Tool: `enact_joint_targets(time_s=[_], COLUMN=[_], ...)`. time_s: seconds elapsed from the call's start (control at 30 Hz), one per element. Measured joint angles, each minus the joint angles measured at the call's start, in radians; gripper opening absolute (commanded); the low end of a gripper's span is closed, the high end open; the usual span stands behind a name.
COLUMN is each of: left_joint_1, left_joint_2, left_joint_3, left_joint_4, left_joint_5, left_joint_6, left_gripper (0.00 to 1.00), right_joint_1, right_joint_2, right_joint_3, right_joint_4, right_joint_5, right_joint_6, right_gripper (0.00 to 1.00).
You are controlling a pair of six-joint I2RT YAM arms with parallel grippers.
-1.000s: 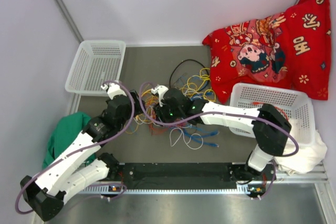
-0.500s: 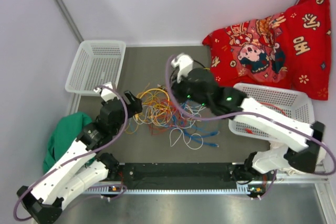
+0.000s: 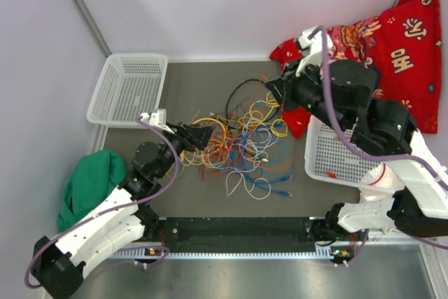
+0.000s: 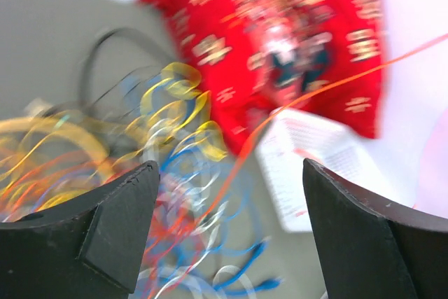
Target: Untangle the cables
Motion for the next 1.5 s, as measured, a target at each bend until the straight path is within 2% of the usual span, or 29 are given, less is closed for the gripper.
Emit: enact_joint_targets(time_s=[0.13,0.33,0.47,0.6,0.67,0.73,0.83,1.0,1.1,1.3,1.33,1.4,1.43,1.5], left_joint_1=[0.0,0.0,0.0,-0.001,-0.001,-0.001,-0.001,-0.002,-0.002,-0.002,-0.002,-0.002,-0.002,-0.002], left_joint_2=[0.057,0.215,0.3,0.362,0.401,0.46,0.541,0.519,0.481,0.423,0.415,0.413,0.414,0.425], left_joint_3=[0.008,0.066,0.067,0.067,0.075,0.098,0.153,0.253,0.398,0.67,0.702,0.726,0.727,0.716], left_joint_4=[0.189,0.315,0.34,0.328,0.305,0.28,0.209,0.134,0.079,0.076,0.076,0.068,0.057,0.023], left_joint_5=[0.083,0.22,0.286,0.279,0.259,0.248,0.225,0.198,0.178,0.187,0.193,0.206,0.21,0.217], left_joint_6=[0.015,0.029,0.026,0.037,0.05,0.06,0.083,0.08,0.087,0.105,0.106,0.103,0.106,0.099], left_gripper=[0.91,0.92,0.89,0.81,0.46,0.0,0.0,0.0,0.0,0.01,0.15,0.24,0.33,0.42], right_joint_1=[0.0,0.0,0.0,0.0,0.0,0.0,0.0,0.0,0.0,0.0,0.0,0.0,0.0,0.0], right_joint_2=[0.029,0.023,0.02,0.0,-0.012,-0.024,-0.041,-0.085,-0.146,-0.204,-0.202,-0.197,-0.191,-0.176], right_joint_3=[-0.003,0.002,0.028,0.039,0.039,0.039,0.039,0.024,-0.032,-0.139,-0.155,-0.175,-0.183,-0.193], right_joint_4=[-0.061,-0.101,-0.116,-0.122,-0.122,-0.122,-0.123,-0.116,-0.086,-0.052,-0.044,-0.036,-0.033,-0.028], right_joint_5=[-0.005,-0.017,-0.029,-0.044,-0.057,-0.066,-0.065,-0.016,0.03,0.116,0.132,0.169,0.187,0.229], right_joint_6=[0.022,0.051,0.062,0.073,0.079,0.082,0.088,0.087,0.079,0.069,0.068,0.063,0.061,0.061], right_gripper=[0.0,0.0,0.0,0.0,0.0,0.0,0.0,0.0,0.0,0.0,0.0,0.0,0.0,0.0])
